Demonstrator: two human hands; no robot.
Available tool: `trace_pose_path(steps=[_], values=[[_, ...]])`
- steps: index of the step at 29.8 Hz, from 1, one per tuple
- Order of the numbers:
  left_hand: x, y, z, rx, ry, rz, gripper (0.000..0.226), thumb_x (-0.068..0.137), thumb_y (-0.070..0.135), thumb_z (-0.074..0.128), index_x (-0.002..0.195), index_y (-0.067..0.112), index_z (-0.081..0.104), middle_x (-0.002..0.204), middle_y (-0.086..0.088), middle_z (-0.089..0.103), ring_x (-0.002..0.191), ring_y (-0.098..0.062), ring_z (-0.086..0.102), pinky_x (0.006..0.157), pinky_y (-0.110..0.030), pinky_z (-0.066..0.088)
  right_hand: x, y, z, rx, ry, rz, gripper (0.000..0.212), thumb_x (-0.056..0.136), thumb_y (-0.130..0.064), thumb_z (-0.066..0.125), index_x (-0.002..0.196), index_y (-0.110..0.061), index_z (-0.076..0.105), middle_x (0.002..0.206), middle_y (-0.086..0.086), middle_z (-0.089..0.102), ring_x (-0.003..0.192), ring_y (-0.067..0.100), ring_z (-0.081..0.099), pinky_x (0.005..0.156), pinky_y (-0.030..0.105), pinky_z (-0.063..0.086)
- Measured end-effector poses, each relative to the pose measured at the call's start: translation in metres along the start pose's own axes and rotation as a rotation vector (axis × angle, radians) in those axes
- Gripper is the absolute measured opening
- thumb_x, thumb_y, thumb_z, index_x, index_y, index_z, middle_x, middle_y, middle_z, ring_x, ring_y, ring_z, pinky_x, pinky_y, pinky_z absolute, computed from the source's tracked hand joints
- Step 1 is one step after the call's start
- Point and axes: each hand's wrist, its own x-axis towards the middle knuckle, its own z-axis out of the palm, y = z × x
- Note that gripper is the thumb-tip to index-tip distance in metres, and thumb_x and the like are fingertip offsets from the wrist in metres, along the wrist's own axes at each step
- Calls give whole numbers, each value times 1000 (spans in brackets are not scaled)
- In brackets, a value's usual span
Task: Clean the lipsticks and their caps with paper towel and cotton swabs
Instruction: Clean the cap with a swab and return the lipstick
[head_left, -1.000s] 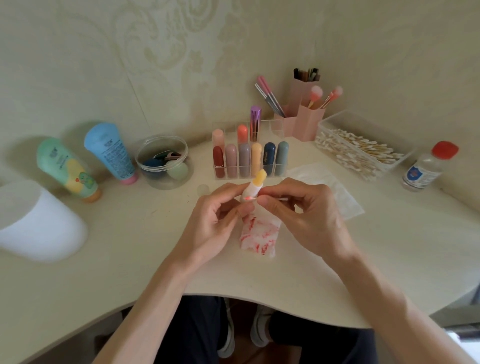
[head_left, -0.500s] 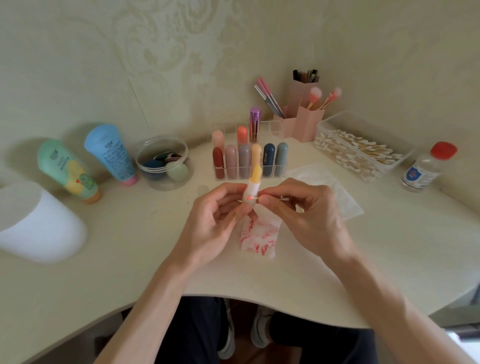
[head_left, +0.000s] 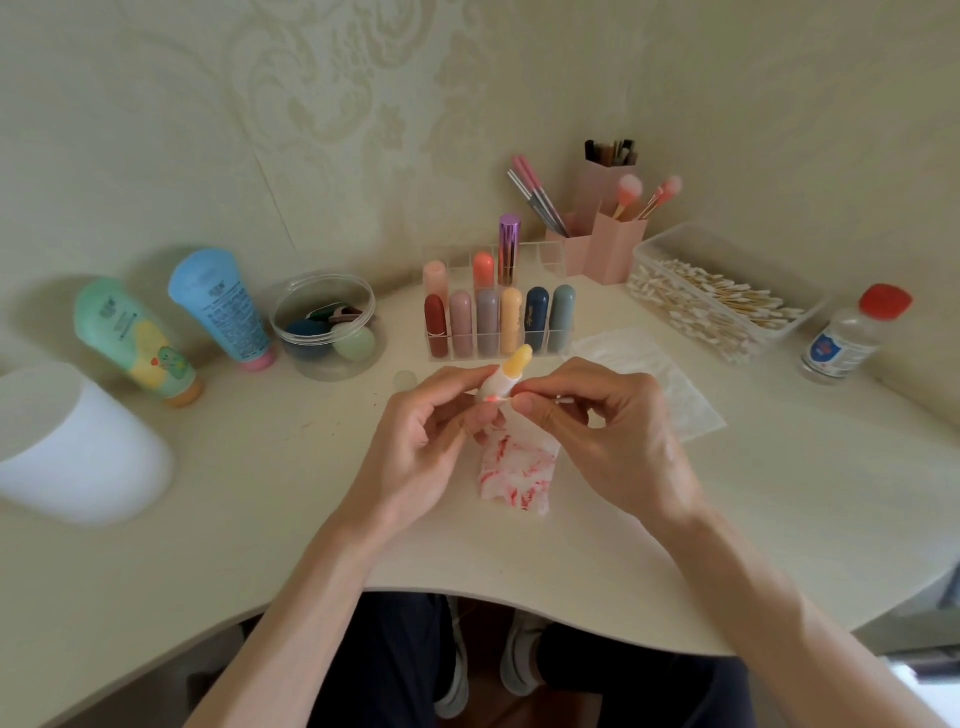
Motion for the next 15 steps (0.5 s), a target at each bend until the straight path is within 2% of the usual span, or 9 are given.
trace_pose_path(steps=[3, 7, 9, 11, 15], values=[[0, 2, 1, -32, 36, 5, 35, 90, 5, 71, 124, 13, 71, 106, -1, 78, 93, -13, 74, 85, -20, 56, 0, 0, 0, -13, 3, -4, 11, 90, -19, 80, 100, -21, 84, 75, -7, 69, 65, 17, 49, 63, 22, 38], [0, 3, 1, -127, 107, -36, 26, 82, 6, 78, 106, 9, 70, 98, -4, 79, 87, -19, 76, 82, -23, 58, 1, 0, 0, -14, 9, -3, 11, 90, -20, 79, 99, -18, 85, 76, -7, 70, 65, 18, 51, 63, 22, 40], [-1, 3, 1, -122, 77, -36, 23, 88, 0, 74, 110, 6, 70, 99, -6, 79, 84, -20, 76, 80, -23, 58, 0, -1, 0, -20, 10, -2, 11, 90, -21, 79, 99, -18, 85, 76, -6, 70, 66, 19, 52, 63, 22, 39], [-1, 4, 1, -113, 37, -30, 25, 91, 2, 72, 115, 9, 69, 103, -3, 78, 88, -19, 75, 82, -23, 58, 0, -1, -1, -19, 20, 6, 11, 90, -23, 79, 99, -19, 85, 76, -6, 70, 65, 18, 51, 63, 21, 39], [-1, 4, 2, -55, 35, -7, 40, 78, 16, 84, 114, 19, 68, 106, -1, 77, 96, -19, 73, 83, -26, 57, 0, -1, 1, -5, 15, 13, 13, 90, -24, 78, 100, -19, 85, 76, -9, 70, 65, 14, 50, 63, 22, 38]])
